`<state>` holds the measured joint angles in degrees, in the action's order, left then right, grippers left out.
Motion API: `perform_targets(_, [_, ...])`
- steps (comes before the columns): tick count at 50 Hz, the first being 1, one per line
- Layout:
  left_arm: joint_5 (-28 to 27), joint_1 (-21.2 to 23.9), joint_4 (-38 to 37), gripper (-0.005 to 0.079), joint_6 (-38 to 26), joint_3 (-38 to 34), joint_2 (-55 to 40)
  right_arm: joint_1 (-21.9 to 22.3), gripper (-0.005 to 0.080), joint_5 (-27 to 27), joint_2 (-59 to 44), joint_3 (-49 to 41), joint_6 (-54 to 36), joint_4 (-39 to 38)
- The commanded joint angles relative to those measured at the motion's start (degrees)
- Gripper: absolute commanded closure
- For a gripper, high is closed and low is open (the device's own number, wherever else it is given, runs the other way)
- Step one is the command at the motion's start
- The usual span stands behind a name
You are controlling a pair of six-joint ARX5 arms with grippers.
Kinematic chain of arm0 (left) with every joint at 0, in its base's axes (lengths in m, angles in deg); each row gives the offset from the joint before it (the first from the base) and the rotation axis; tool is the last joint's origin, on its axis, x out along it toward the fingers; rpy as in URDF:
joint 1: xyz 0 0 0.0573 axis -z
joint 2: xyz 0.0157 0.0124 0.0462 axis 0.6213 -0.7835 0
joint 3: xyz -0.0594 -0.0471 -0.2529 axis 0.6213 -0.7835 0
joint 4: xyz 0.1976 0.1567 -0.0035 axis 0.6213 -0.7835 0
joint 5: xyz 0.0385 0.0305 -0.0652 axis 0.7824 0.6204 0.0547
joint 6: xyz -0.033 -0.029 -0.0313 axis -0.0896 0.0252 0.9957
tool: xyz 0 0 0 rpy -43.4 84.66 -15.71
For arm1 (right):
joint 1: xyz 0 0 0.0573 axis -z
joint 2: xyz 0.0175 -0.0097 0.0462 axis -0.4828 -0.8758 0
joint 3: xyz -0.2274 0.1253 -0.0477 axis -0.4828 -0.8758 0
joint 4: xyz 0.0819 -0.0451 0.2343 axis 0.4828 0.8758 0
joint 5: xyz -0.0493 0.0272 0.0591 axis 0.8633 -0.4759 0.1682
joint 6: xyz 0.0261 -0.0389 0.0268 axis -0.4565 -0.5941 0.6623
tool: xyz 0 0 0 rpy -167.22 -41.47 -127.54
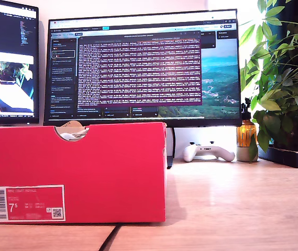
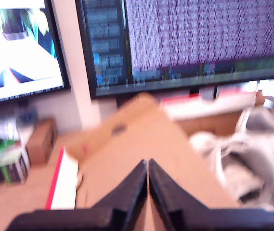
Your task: Pack the white shoes by picking the first shoe and placing it inside the red shoebox, left side, then picking and rotating the second shoe and placing it in the shoebox
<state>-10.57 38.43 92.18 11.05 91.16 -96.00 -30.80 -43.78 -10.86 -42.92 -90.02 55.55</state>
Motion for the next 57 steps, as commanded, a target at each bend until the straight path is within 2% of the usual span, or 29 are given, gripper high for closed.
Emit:
perform_targets(1, [0.2, 0.3, -2.0, 0.0761, 1.1, -1.9, 2.9, 0.1, 0.0762, 0.1, 0.4, -0.7, 0.2, -0.5])
perform_targets(18, [3.0, 0.3, -19.3, 0.0761, 1.3, -2.2, 18.1, 0.1, 0.0762, 0.0, 0.4, -0.7, 0.2, -0.5])
perform_targets(24, [4.5, 0.3, -26.8, 0.0761, 4.1, -2.2, 23.7, 0.1, 0.0762, 0.0, 0.4, -0.7, 0.2, -0.5])
perform_targets(33, [6.7, 0.3, -31.2, 0.0761, 6.1, -2.2, 23.4, 0.1, 0.0762, 0.1, 0.4, -0.7, 0.2, -0.6])
perform_targets(40, [9.1, 0.3, -38.1, 0.0761, 7.4, -2.2, 23.4, 0.1, 0.0762, 0.0, 0.4, -0.7, 0.2, -0.6])
perform_targets(57, [9.6, 0.4, -38.3, 0.0761, 10.1, -2.2, 23.4, 0.1, 0.0762, 0.0, 0.4, -0.7, 0.2, -0.6])
